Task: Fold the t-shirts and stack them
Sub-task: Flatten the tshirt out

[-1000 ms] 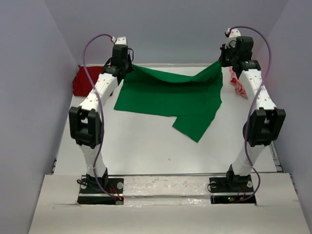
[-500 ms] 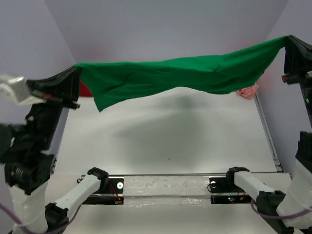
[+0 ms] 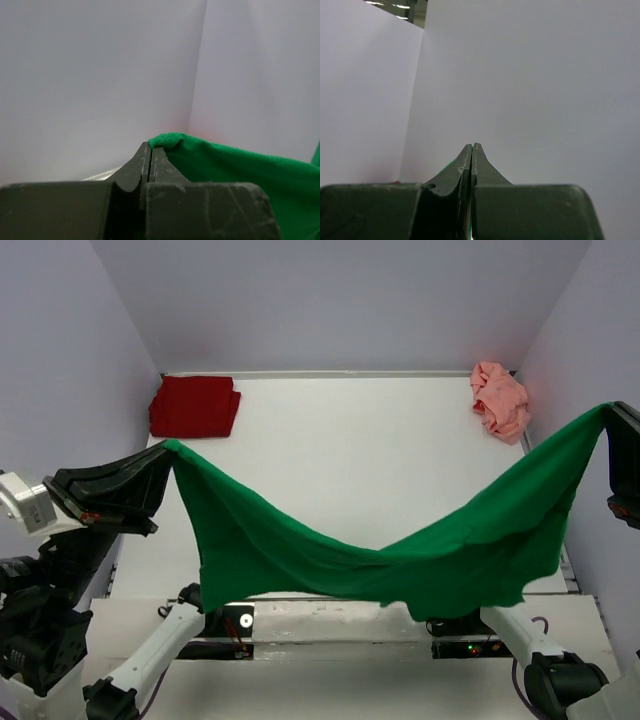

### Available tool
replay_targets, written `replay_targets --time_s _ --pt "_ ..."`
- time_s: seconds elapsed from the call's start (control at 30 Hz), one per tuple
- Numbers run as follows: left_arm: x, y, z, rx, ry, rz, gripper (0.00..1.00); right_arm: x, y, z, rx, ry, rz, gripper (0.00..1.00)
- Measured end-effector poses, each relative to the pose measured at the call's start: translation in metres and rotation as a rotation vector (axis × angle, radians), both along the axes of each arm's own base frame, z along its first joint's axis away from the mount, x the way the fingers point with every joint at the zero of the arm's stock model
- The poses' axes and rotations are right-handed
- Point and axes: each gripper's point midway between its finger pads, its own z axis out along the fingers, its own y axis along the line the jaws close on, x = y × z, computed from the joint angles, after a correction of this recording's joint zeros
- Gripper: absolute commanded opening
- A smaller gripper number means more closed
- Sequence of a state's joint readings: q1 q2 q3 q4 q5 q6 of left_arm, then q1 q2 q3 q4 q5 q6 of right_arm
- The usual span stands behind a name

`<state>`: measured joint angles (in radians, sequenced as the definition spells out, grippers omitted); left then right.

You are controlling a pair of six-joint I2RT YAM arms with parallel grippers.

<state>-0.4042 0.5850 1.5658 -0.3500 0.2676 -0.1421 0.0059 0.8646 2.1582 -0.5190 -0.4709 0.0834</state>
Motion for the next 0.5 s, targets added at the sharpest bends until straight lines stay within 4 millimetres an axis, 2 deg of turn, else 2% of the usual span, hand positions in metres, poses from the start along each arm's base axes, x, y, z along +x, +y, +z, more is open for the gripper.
replay_targets --time_s 0.1,0.17,0.2,0.27,0.33,0.4,0.43,0.47,0.5 --pt "0.011 -0.001 -0.014 0.010 0.059 0.018 0.02 -0.004 0.001 0.000 -0.001 0.002 0.006 0.00" --pt "0.021 0.003 -0.020 -0.005 0.087 0.056 0.03 0.001 0.000 0.000 0.001 0.013 0.002 0.00" --pt "0.028 0.005 -0.024 -0.017 0.110 0.076 0.02 0.006 -0.001 -0.001 0.004 0.021 -0.004 0.00" --pt "0.046 0.008 -0.032 -0.044 0.163 0.125 0.02 0.033 -0.004 -0.006 0.014 0.063 -0.025 0.00" --pt "0.077 0.010 -0.047 -0.076 0.252 0.195 0.02 0.073 -0.008 -0.021 0.023 0.133 -0.049 0.00" --pt "0.111 0.008 -0.069 -0.084 0.349 0.261 0.03 0.122 -0.011 -0.047 0.030 0.243 -0.067 0.00" --pt "0.139 0.004 -0.092 -0.067 0.429 0.306 0.02 0.160 -0.013 -0.067 0.031 0.323 -0.076 0.00" --pt "0.165 0.000 -0.115 -0.050 0.503 0.353 0.02 0.183 -0.013 -0.081 0.031 0.374 -0.082 0.00" --pt "0.185 -0.004 -0.137 -0.026 0.565 0.383 0.02 0.233 -0.015 -0.115 0.032 0.488 -0.095 0.00"
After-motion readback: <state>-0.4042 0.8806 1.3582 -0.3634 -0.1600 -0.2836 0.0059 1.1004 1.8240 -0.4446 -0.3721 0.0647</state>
